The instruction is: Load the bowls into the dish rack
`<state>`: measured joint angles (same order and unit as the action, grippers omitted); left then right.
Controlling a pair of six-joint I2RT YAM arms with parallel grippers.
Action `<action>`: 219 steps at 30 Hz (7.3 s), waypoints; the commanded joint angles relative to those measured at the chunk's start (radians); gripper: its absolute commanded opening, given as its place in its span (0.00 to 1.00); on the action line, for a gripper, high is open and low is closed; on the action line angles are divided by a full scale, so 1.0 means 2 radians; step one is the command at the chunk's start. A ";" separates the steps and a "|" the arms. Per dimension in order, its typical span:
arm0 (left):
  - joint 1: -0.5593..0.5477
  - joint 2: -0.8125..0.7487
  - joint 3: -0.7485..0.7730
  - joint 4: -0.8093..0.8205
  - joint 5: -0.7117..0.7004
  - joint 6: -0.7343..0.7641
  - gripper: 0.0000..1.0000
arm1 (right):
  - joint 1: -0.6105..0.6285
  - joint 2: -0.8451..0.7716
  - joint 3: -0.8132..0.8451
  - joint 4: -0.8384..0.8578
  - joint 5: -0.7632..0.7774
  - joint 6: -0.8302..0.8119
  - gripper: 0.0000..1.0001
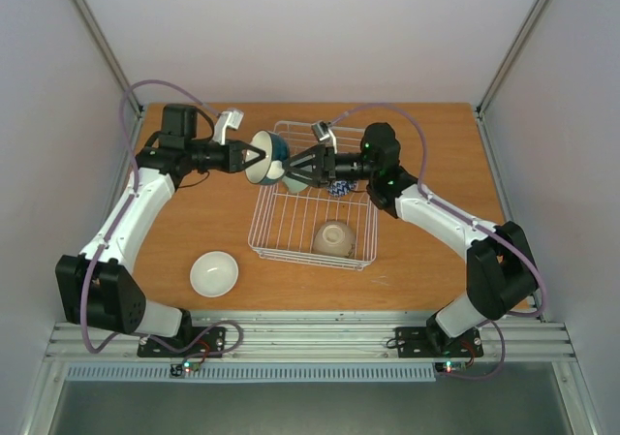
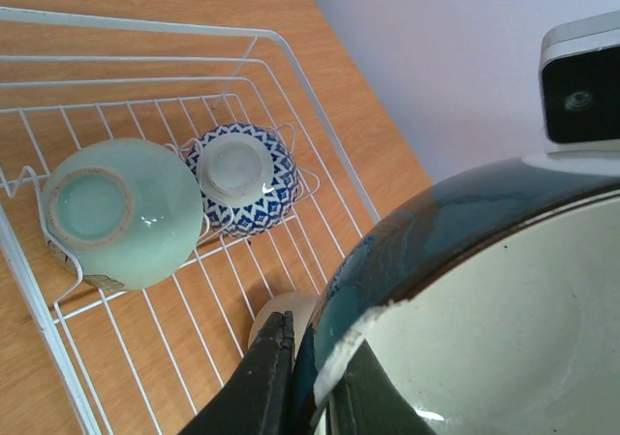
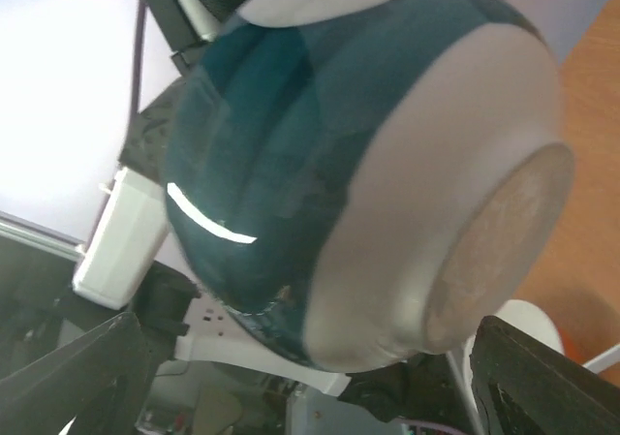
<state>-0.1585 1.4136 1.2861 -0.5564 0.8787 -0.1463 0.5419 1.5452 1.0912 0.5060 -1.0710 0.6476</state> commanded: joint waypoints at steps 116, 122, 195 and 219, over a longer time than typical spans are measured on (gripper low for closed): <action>-0.058 -0.085 -0.029 0.006 -0.155 0.073 0.65 | 0.208 0.062 0.226 -0.717 0.712 -0.459 0.01; -0.057 -0.088 -0.033 0.007 -0.156 0.089 0.65 | 0.218 0.101 0.241 -0.736 0.773 -0.467 0.01; -0.057 -0.098 -0.037 0.003 -0.177 0.100 0.66 | 0.279 0.357 0.423 -0.916 0.936 -0.480 0.68; -0.054 -0.101 -0.038 0.002 -0.177 0.102 0.66 | 0.282 0.272 0.376 -0.833 0.800 -0.517 0.98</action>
<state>-0.2699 1.2301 1.2236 -0.5797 0.5220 0.0528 1.0897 2.1601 1.8465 -1.1889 0.5861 -0.3611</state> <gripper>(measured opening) 0.662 0.986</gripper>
